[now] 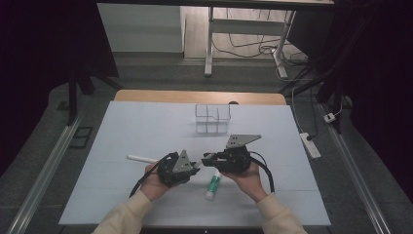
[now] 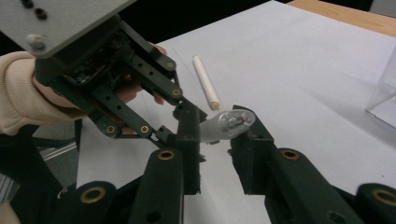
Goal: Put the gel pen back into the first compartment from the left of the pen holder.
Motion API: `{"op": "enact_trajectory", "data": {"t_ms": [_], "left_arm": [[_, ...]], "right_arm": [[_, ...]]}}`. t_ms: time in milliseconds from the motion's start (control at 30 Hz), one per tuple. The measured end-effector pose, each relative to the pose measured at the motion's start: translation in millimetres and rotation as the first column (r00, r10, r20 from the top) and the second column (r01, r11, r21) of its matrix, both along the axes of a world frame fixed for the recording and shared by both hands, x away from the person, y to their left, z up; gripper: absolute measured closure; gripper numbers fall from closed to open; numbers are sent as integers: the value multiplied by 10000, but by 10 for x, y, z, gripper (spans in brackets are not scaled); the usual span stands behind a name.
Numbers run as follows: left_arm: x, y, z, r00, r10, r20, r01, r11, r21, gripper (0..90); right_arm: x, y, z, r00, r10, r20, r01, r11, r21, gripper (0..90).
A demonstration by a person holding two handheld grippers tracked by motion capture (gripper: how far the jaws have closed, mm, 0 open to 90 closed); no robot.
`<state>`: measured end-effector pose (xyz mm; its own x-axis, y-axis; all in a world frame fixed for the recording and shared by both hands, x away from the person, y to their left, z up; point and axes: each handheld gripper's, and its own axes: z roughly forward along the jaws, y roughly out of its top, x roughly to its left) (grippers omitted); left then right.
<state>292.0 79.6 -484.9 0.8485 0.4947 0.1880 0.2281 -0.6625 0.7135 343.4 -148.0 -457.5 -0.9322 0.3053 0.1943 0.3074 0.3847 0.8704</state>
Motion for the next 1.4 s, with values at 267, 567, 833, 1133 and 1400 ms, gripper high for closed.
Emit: {"op": "enact_trajectory", "data": {"t_ms": [267,567,833,1133,1400], "left_arm": [[12,16,-3,9999,135,9,-134,9999,-101,716],[4,59,14,9994,331,-107,-335,9987,-381,569],[-68,234,23,9960,791,-405,-823,9929,-860,445],[-206,588,8,9880,1422,-601,-1490,9801,-1312,422],[-316,909,-69,9771,1983,-775,-2073,9693,-1320,411]], "right_arm": [[-14,12,12,9993,377,32,-378,9990,245,787],[4,-64,54,9995,66,306,-76,9994,331,788],[44,-190,130,9973,-416,606,381,9976,584,788],[82,-282,199,9938,-795,771,737,9944,757,788],[95,-334,227,9908,-1000,907,930,9925,790,788]]}}
